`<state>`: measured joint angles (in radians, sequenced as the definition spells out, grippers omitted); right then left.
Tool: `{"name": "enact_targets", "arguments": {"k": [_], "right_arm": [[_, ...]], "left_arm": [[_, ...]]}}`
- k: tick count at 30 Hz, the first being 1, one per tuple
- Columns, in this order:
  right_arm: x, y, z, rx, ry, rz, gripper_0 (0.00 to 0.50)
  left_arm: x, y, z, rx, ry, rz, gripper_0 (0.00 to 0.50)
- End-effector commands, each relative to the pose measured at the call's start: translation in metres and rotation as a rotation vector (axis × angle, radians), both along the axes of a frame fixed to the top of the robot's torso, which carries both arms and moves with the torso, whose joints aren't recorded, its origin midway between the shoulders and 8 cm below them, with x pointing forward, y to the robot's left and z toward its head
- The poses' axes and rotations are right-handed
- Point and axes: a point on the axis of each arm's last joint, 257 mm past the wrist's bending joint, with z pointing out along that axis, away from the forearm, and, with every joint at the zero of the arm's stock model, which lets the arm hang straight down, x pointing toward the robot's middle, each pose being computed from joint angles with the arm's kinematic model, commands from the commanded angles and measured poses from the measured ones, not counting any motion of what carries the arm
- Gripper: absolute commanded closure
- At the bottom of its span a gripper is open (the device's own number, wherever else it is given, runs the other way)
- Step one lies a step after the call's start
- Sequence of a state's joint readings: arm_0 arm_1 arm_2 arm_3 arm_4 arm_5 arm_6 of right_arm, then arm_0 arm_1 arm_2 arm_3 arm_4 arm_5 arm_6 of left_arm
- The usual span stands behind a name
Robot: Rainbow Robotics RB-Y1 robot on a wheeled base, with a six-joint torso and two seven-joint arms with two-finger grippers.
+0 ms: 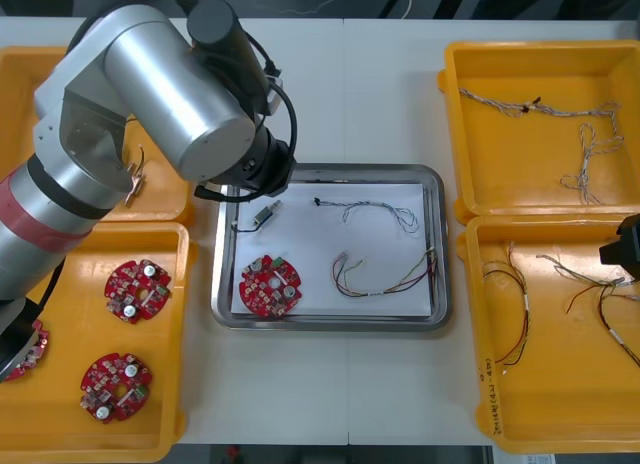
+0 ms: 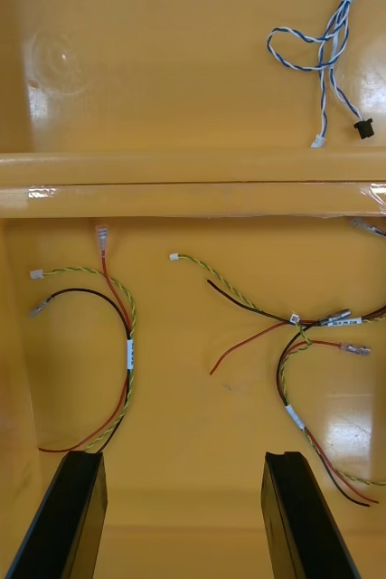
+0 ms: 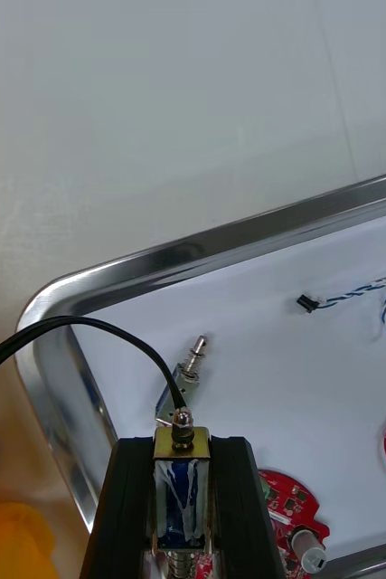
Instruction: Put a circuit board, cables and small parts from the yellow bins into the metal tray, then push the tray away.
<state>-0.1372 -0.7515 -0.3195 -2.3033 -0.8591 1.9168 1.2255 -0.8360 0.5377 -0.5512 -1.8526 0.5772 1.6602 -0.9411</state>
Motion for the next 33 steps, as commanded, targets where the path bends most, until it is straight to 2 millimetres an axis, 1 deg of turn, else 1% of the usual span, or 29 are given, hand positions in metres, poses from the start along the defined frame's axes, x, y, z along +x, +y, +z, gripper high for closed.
{"name": "enact_targets", "arguments": {"k": [1, 3, 6, 10, 12, 16, 22, 30, 33], "right_arm": [[-0.002, -0.005, 0.007, -0.027, -0.024, 0.021, 0.000], [-0.003, -0.005, 0.006, -0.028, -0.022, 0.019, 0.000], [-0.003, -0.005, 0.006, -0.028, -0.021, 0.019, 0.000], [-0.004, -0.005, 0.006, -0.028, -0.021, 0.019, 0.000], [-0.004, -0.005, 0.006, -0.028, -0.021, 0.019, 0.000], [-0.004, -0.005, 0.005, -0.026, -0.018, 0.018, 0.000], [-0.004, -0.006, 0.005, -0.029, -0.019, 0.017, 0.000], [-0.004, -0.005, 0.005, -0.026, -0.018, 0.018, 0.000], [-0.004, -0.006, 0.005, -0.028, -0.018, 0.018, 0.000]], "left_arm": [[-0.003, -0.045, 0.019, -0.113, -0.047, 0.039, 0.500], [-0.005, -0.051, 0.014, -0.114, -0.047, 0.030, 0.500], [-0.005, -0.057, 0.001, -0.108, -0.032, 0.023, 0.500], [0.000, -0.064, -0.016, -0.111, -0.023, 0.022, 0.500], [0.002, -0.067, -0.021, -0.115, -0.021, 0.021, 0.500], [0.006, -0.068, -0.033, -0.113, -0.014, 0.024, 0.500], [0.013, -0.062, -0.052, -0.095, -0.005, 0.040, 0.500], [0.016, -0.059, -0.059, -0.091, -0.004, 0.046, 0.490], [0.014, -0.060, -0.062, -0.088, -0.002, 0.046, 0.446]]}}
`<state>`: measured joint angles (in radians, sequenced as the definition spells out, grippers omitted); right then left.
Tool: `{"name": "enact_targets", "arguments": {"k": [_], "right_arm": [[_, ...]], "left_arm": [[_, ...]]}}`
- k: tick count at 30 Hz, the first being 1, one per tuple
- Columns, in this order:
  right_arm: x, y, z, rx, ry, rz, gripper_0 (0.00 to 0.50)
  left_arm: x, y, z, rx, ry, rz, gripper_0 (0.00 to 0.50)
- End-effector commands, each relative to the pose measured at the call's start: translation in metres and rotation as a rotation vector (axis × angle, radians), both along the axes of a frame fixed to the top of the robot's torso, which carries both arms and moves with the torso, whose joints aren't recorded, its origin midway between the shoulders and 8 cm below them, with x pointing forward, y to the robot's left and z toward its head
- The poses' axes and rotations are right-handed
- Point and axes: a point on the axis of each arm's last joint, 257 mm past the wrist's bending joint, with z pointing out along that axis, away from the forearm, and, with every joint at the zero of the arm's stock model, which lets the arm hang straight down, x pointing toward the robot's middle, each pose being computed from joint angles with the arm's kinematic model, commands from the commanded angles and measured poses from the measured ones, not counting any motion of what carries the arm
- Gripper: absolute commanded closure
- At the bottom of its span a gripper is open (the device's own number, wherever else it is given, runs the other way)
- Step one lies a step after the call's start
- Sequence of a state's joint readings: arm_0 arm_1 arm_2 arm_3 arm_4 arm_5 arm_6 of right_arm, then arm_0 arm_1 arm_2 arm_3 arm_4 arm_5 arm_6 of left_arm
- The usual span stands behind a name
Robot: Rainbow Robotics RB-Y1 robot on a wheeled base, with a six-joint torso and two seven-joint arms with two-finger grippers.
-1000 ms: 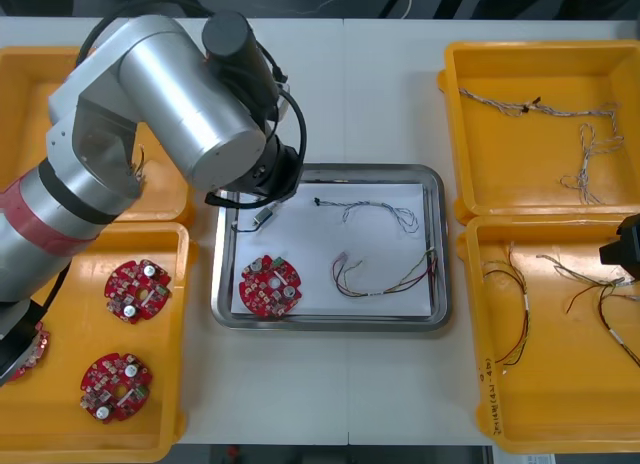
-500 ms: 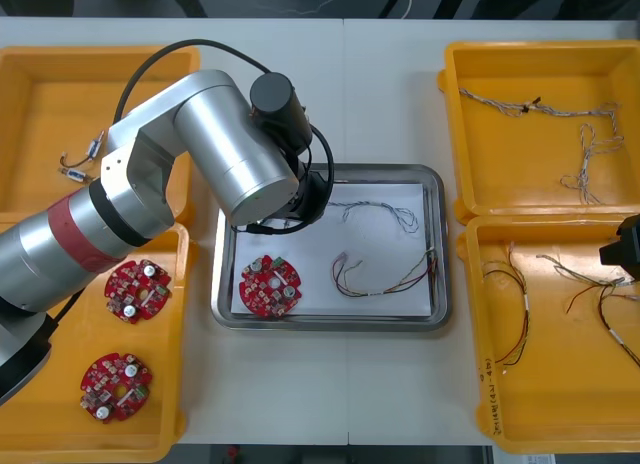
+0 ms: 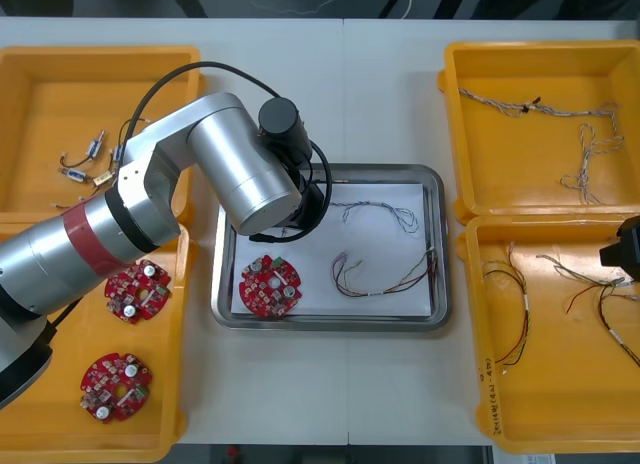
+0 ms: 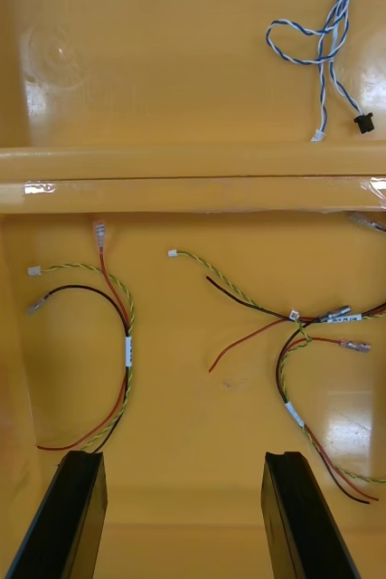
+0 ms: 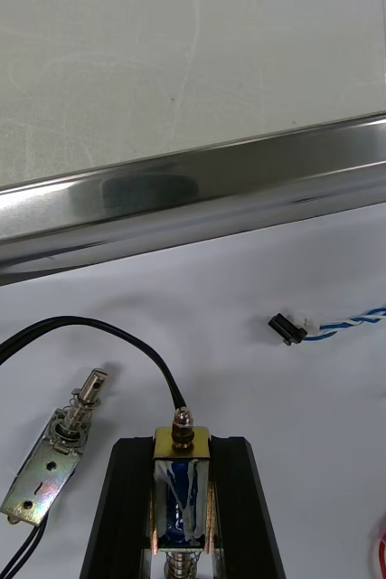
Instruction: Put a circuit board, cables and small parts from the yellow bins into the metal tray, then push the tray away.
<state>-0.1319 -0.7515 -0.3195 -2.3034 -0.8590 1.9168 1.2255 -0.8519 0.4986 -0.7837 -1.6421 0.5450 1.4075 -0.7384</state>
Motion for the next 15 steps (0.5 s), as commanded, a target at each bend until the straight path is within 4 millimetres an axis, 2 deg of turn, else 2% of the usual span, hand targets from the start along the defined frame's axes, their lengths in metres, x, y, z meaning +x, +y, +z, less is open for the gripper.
{"name": "enact_targets", "arguments": {"k": [1, 3, 5, 6, 8, 10, 15], "right_arm": [[-0.0021, -0.0045, 0.0073, -0.026, -0.025, 0.020, 0.000], [-0.0021, -0.0049, 0.0075, -0.028, -0.025, 0.020, 0.000], [-0.0026, -0.0043, 0.0067, -0.025, -0.023, 0.021, 0.000], [-0.0027, -0.0044, 0.0066, -0.027, -0.022, 0.022, 0.000], [-0.0023, -0.0043, 0.0077, -0.027, -0.025, 0.022, 0.000], [-0.0022, -0.0041, 0.0072, -0.025, -0.024, 0.021, 0.000], [-0.0028, -0.0040, 0.0066, -0.024, -0.022, 0.022, 0.000]], "left_arm": [[0.0038, -0.0262, 0.0181, -0.020, -0.048, -0.033, 0.419], [0.0044, -0.0260, 0.0185, -0.023, -0.050, -0.031, 0.359], [0.0045, -0.0271, 0.0185, -0.028, -0.051, -0.030, 0.223], [0.0045, -0.0271, 0.0185, -0.029, -0.051, -0.029, 0.192], [0.0048, -0.0262, 0.0185, -0.031, -0.050, -0.024, 0.083], [0.0045, -0.0271, 0.0185, -0.032, -0.050, -0.024, 0.007], [0.0054, -0.0253, 0.0190, -0.037, -0.050, -0.013, 0.000]]}}
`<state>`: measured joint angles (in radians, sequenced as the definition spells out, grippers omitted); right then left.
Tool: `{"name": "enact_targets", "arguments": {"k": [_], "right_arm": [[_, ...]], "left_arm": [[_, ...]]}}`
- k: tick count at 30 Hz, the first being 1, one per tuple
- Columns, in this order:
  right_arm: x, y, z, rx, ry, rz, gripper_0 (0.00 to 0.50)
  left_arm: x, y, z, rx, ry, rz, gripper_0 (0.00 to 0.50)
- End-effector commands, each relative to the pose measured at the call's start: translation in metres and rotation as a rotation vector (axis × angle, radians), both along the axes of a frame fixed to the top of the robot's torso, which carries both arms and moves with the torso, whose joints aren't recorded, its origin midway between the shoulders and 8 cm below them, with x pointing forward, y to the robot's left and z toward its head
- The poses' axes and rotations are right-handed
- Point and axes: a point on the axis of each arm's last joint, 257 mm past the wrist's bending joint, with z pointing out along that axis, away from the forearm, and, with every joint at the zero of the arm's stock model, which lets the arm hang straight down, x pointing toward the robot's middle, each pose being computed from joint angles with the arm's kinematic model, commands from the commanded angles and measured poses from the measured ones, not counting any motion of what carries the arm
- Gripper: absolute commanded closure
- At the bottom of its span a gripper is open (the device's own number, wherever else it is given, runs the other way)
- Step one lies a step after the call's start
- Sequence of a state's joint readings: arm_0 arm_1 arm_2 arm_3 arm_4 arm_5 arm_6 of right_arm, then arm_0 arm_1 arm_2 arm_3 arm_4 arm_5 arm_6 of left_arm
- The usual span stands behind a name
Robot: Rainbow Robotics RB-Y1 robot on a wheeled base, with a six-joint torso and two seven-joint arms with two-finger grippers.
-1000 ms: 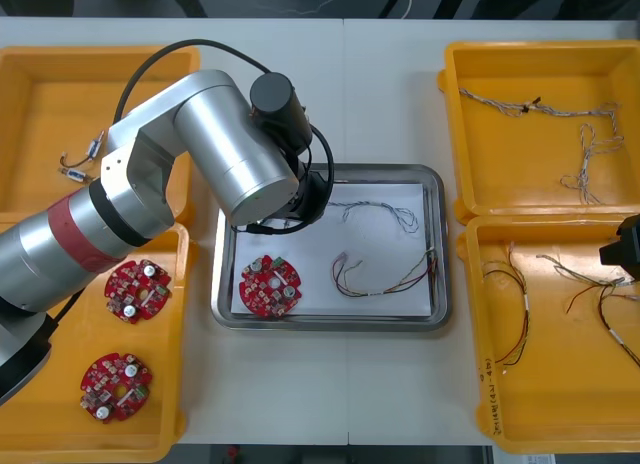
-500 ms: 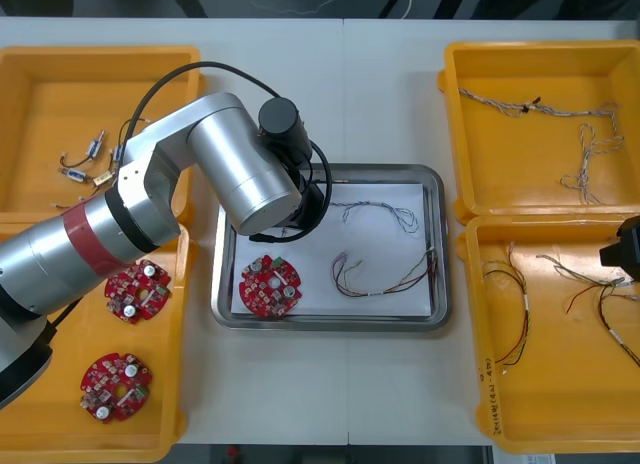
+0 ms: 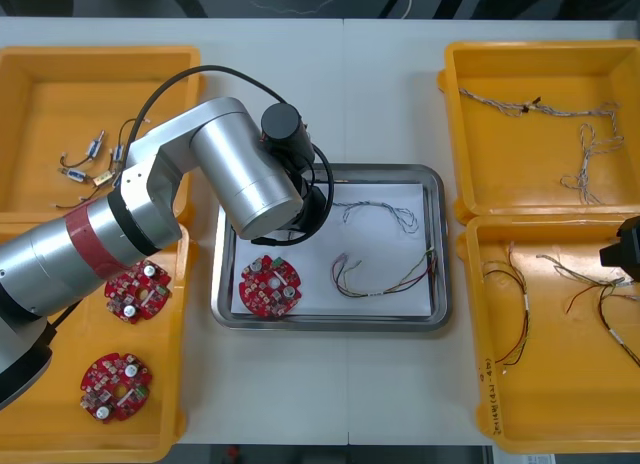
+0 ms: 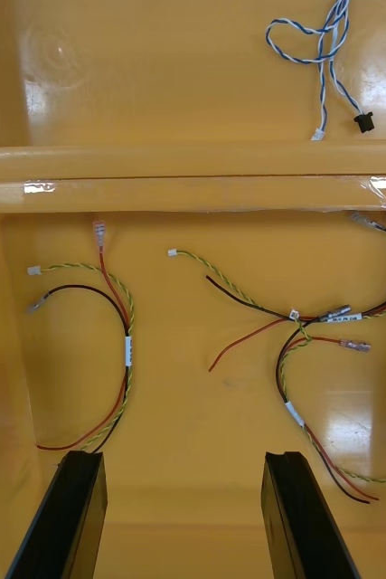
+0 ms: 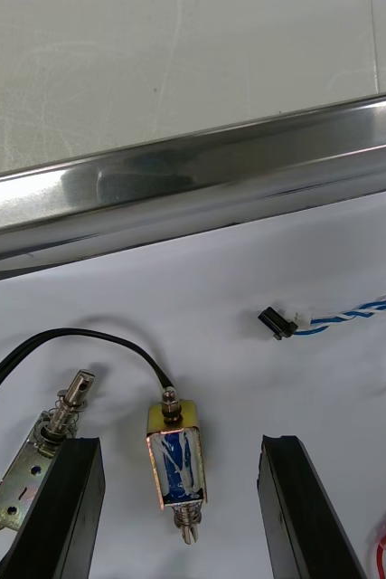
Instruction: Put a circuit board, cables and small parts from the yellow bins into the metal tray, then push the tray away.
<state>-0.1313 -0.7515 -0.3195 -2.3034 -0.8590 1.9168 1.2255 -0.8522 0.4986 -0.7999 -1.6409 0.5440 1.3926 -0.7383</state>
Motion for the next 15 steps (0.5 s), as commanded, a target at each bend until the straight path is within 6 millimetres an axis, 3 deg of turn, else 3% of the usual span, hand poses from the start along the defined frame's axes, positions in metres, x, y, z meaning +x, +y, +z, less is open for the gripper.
{"name": "enact_targets", "arguments": {"k": [1, 7, 15], "right_arm": [[-0.002, -0.004, 0.008, -0.026, -0.024, 0.023, 0.000], [-0.002, -0.003, 0.008, -0.025, -0.025, 0.024, 0.000], [-0.003, -0.004, 0.007, -0.024, -0.023, 0.022, 0.000]], "left_arm": [[0.007, -0.021, 0.022, -0.038, -0.047, 0.002, 0.000], [0.015, -0.014, 0.034, -0.066, -0.055, 0.030, 0.000], [0.020, 0.004, 0.075, -0.112, -0.061, 0.076, 0.000]]}}
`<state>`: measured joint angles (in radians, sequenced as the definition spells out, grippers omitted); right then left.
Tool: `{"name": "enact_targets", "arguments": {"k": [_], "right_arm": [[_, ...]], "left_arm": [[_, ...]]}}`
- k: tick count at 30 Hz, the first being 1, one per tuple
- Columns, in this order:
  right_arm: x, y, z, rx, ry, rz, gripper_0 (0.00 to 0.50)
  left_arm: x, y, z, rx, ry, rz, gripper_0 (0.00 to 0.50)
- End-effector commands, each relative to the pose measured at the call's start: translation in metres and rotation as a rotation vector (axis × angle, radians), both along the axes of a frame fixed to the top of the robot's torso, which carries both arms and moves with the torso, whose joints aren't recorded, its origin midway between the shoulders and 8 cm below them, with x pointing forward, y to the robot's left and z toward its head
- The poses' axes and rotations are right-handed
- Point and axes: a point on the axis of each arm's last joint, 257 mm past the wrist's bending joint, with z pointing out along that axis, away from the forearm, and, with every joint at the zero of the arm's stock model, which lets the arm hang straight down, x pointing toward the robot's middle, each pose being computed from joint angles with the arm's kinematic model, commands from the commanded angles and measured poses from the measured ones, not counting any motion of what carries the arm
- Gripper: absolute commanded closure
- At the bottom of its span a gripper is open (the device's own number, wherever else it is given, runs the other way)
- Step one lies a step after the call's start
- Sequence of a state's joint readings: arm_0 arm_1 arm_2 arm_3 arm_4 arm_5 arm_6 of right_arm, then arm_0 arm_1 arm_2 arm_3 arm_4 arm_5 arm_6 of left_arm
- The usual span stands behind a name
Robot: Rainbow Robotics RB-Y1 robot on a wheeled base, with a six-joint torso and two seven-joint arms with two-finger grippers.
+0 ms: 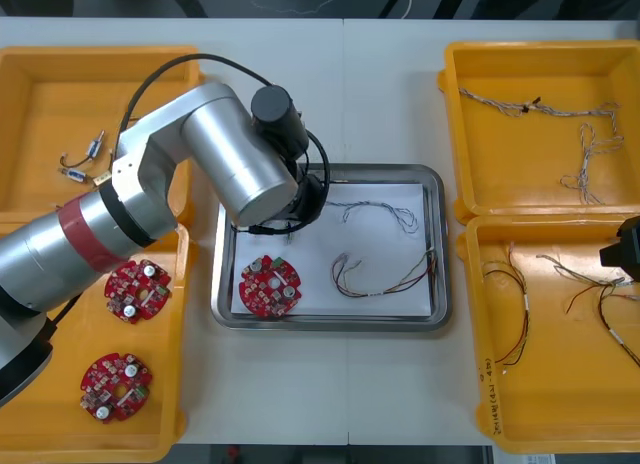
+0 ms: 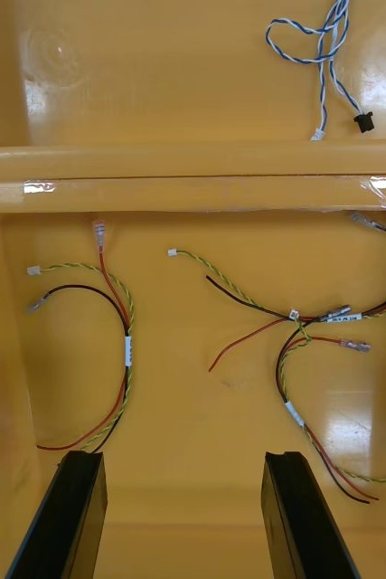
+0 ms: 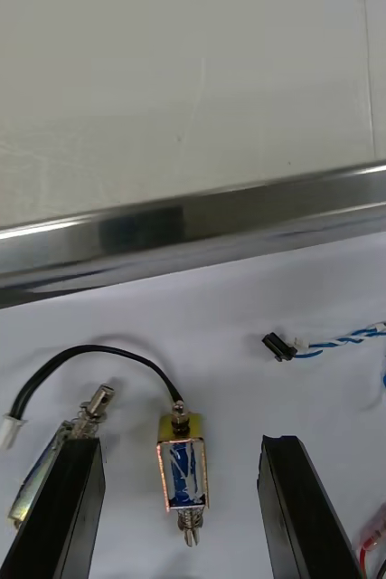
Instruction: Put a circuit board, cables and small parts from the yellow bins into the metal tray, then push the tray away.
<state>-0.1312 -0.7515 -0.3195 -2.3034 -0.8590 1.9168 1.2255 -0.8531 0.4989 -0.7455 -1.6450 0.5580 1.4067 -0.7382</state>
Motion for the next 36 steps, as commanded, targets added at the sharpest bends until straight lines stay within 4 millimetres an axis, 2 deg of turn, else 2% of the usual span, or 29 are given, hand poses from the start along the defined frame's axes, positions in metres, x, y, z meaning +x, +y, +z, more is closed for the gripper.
{"name": "enact_targets", "arguments": {"k": [1, 4, 13, 19, 20, 21, 23, 26, 27, 28, 30, 31, 36], "right_arm": [[-0.003, -0.004, 0.007, -0.024, -0.023, 0.022, 0.000], [-0.003, -0.004, 0.007, -0.026, -0.023, 0.022, 0.000], [-0.002, -0.005, 0.008, -0.028, -0.026, 0.021, 0.000], [-0.002, -0.005, 0.008, -0.028, -0.025, 0.018, 0.000], [-0.002, -0.005, 0.008, -0.028, -0.025, 0.018, 0.000], [-0.002, -0.005, 0.009, -0.029, -0.026, 0.019, 0.000], [-0.003, -0.006, 0.008, -0.029, -0.024, 0.017, 0.000], [-0.002, -0.008, 0.009, -0.033, -0.024, 0.009, 0.000], [-0.002, -0.008, 0.009, -0.033, -0.024, 0.009, 0.000], [-0.003, -0.008, 0.009, -0.031, -0.024, 0.006, 0.000], [-0.003, -0.008, 0.009, -0.032, -0.024, 0.005, 0.000], [-0.002, -0.009, 0.010, -0.033, -0.025, 0.004, 0.000], [-0.003, -0.011, 0.011, -0.042, -0.022, 0.005, 0.000]], "left_arm": [[0.012, 0.002, 0.063, -0.077, -0.057, 0.050, 0.000], [0.007, 0.014, 0.084, -0.090, -0.052, 0.063, 0.000], [-0.012, 0.056, 0.129, -0.105, -0.003, 0.100, 0.000], [-0.031, 0.106, 0.155, -0.044, 0.033, 0.122, 0.000], [-0.031, 0.106, 0.155, -0.044, 0.033, 0.122, 0.000], [-0.034, 0.120, 0.160, -0.016, 0.039, 0.123, 0.000], [-0.032, 0.130, 0.167, -0.007, 0.021, 0.114, 0.000], [-0.031, 0.151, 0.174, -0.001, 0.010, 0.110, 0.000], [-0.031, 0.151, 0.174, -0.001, 0.010, 0.110, 0.000], [-0.033, 0.165, 0.173, 0.007, 0.009, 0.113, 0.000], [-0.035, 0.174, 0.173, 0.018, 0.009, 0.113, 0.000], [-0.037, 0.188, 0.171, 0.031, 0.010, 0.121, 0.000], [-0.042, 0.217, 0.167, 0.052, 0.018, 0.132, 0.000]]}}
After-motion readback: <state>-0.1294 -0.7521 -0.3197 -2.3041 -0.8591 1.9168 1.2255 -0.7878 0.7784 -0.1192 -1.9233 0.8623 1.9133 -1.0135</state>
